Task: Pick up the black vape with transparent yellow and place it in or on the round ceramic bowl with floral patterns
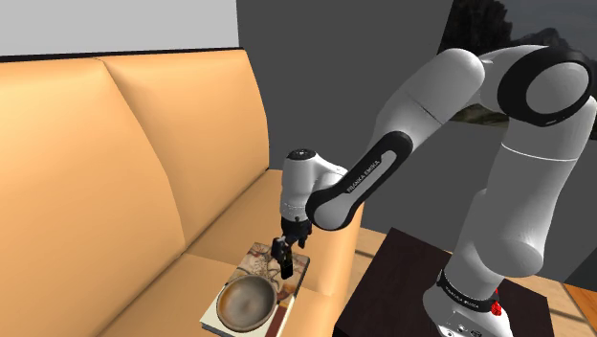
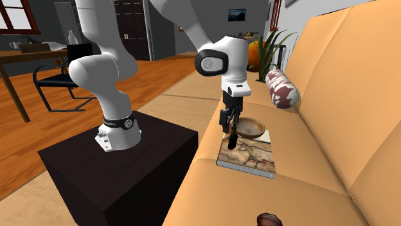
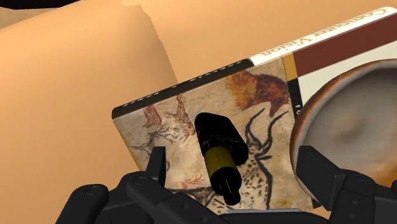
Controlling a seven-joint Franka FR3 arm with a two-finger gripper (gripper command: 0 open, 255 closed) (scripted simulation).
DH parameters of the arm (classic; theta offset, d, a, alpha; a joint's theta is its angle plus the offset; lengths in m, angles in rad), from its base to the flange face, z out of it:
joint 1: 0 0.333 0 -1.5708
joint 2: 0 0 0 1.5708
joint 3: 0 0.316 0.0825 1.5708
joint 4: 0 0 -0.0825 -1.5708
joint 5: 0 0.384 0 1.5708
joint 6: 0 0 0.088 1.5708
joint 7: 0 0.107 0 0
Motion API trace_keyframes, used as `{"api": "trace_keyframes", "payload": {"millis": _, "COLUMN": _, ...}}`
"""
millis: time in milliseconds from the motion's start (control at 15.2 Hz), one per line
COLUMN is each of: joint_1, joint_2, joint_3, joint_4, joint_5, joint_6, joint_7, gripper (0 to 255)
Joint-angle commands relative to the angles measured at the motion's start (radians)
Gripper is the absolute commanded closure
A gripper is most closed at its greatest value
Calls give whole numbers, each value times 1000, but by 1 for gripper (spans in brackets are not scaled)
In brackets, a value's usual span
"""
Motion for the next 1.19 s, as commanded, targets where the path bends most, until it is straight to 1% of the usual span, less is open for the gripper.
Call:
{"api": "trace_keyframes", "payload": {"millis": 0, "joint_1": 2, "joint_2": 29, "joint_3": -3, "joint_4": 1, "joint_5": -16, "joint_6": 27, "joint_7": 11, "gripper": 0}}
{"api": "trace_keyframes", "payload": {"millis": 66, "joint_1": 4, "joint_2": 51, "joint_3": -6, "joint_4": 0, "joint_5": -29, "joint_6": 48, "joint_7": 20, "gripper": 0}}
{"api": "trace_keyframes", "payload": {"millis": 594, "joint_1": 4, "joint_2": 50, "joint_3": -7, "joint_4": 1, "joint_5": -28, "joint_6": 48, "joint_7": 20, "gripper": 0}}
{"api": "trace_keyframes", "payload": {"millis": 660, "joint_1": 4, "joint_2": 50, "joint_3": -7, "joint_4": 1, "joint_5": -28, "joint_6": 48, "joint_7": 20, "gripper": 255}}
{"api": "trace_keyframes", "payload": {"millis": 1122, "joint_1": 4, "joint_2": 50, "joint_3": -7, "joint_4": 1, "joint_5": -28, "joint_6": 48, "joint_7": 20, "gripper": 255}}
